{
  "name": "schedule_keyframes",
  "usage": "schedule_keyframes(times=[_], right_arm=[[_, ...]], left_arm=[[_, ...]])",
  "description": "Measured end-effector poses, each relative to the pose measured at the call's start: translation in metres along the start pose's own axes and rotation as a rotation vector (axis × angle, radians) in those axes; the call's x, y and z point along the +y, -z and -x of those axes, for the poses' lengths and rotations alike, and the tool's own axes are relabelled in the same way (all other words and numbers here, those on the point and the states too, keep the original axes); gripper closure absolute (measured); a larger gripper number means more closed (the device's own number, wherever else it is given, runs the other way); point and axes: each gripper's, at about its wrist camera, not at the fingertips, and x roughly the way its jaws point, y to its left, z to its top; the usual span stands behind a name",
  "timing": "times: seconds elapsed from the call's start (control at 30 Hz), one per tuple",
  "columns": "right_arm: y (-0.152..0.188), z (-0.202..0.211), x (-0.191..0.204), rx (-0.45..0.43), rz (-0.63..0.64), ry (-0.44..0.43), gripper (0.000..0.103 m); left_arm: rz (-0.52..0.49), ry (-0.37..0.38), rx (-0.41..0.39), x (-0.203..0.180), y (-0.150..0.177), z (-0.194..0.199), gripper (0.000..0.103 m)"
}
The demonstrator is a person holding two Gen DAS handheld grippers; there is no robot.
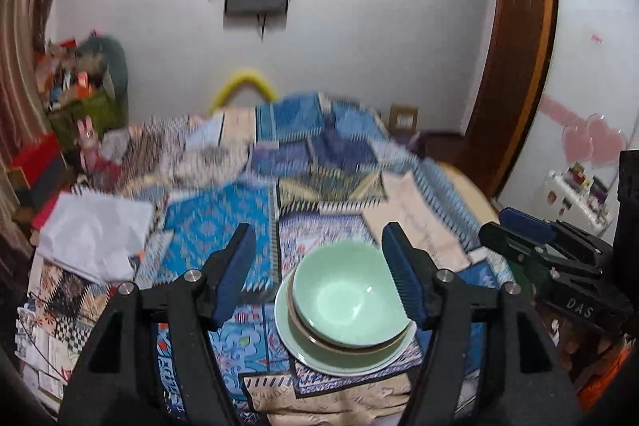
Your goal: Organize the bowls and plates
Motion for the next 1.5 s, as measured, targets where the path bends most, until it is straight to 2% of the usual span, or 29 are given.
schedule_keyframes(times=[0.17,0.27,0.4,0.47,0.53,0.6,0.63,1.5], right_arm=[[-0.012,0.037,0.022,-0.126,0.061,-0.013,0.046],[-0.016,0.054,0.032,-0.183,0.090,-0.017,0.041],[-0.018,0.066,0.044,-0.244,0.118,-0.014,0.022],[-0.018,0.067,0.048,-0.264,0.127,-0.012,0.017],[-0.018,0.067,0.051,-0.273,0.127,-0.015,0.013],[-0.018,0.066,0.051,-0.283,0.120,-0.013,0.003],[-0.018,0.065,0.051,-0.289,0.115,-0.010,0.001],[-0.008,0.073,0.043,-0.273,0.044,0.002,0.000]], left_arm=[[-0.019,-0.009,-0.137,-0.008,-0.010,0.041,0.020],[-0.020,-0.007,-0.190,-0.009,-0.011,0.059,0.011],[-0.028,-0.017,-0.261,-0.008,-0.011,0.080,0.007],[-0.034,-0.019,-0.283,-0.009,-0.010,0.086,0.001],[-0.042,-0.029,-0.311,-0.010,-0.008,0.093,0.001],[-0.049,-0.034,-0.324,-0.012,-0.005,0.099,0.000],[-0.052,-0.033,-0.329,-0.013,-0.004,0.100,0.000],[-0.074,-0.045,-0.301,-0.019,0.003,0.084,0.000]])
